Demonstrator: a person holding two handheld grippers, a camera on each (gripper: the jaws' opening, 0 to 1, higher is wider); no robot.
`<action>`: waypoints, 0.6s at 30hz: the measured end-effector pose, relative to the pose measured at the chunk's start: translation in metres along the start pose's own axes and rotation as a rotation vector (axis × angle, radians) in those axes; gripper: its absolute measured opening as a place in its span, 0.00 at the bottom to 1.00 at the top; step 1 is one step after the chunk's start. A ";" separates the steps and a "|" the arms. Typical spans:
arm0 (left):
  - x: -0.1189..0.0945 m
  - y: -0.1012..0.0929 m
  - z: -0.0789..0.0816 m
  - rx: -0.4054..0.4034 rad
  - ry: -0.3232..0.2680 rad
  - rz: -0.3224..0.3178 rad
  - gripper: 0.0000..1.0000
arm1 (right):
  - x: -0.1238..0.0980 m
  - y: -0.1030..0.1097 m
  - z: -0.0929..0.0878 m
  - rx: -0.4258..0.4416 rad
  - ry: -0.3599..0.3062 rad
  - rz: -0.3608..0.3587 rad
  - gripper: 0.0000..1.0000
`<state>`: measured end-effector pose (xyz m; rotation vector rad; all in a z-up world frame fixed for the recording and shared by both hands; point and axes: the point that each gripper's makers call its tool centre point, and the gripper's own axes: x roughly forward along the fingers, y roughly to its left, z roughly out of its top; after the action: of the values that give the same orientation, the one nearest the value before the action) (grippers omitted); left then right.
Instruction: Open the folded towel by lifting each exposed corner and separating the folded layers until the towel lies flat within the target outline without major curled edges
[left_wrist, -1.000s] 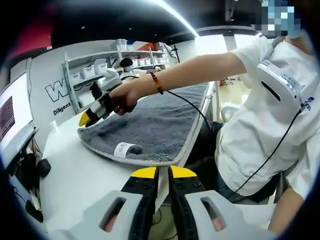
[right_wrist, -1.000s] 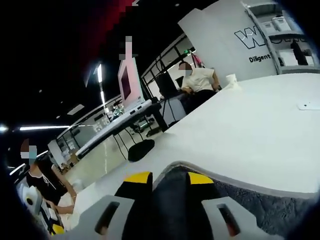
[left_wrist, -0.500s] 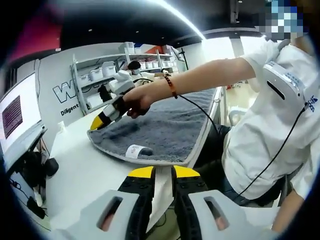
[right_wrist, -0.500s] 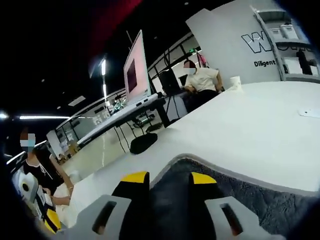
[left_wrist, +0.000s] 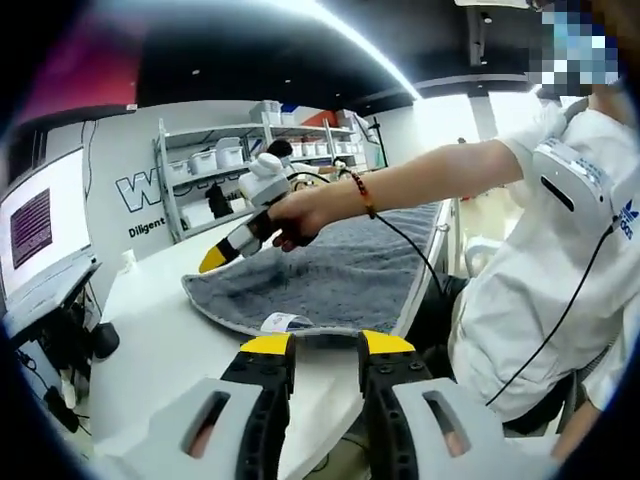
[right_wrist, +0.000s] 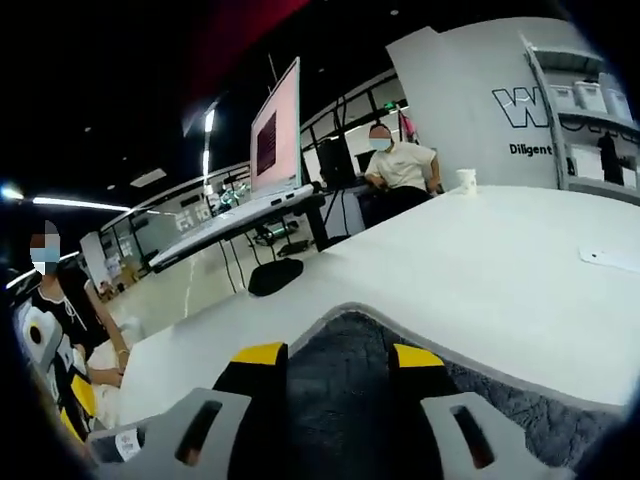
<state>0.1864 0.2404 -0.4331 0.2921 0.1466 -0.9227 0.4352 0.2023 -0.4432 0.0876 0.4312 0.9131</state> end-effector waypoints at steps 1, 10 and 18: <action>0.001 -0.001 0.001 0.001 -0.005 -0.005 0.27 | -0.001 -0.001 -0.001 -0.007 -0.001 -0.005 0.40; 0.009 -0.003 0.009 -0.034 -0.028 -0.018 0.33 | -0.009 0.002 -0.002 -0.048 0.011 -0.008 0.52; 0.011 0.004 0.014 -0.069 -0.061 0.013 0.41 | -0.016 0.009 -0.002 -0.074 0.006 0.012 0.58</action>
<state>0.1962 0.2303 -0.4214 0.2002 0.1195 -0.9107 0.4191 0.1952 -0.4379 0.0196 0.4024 0.9400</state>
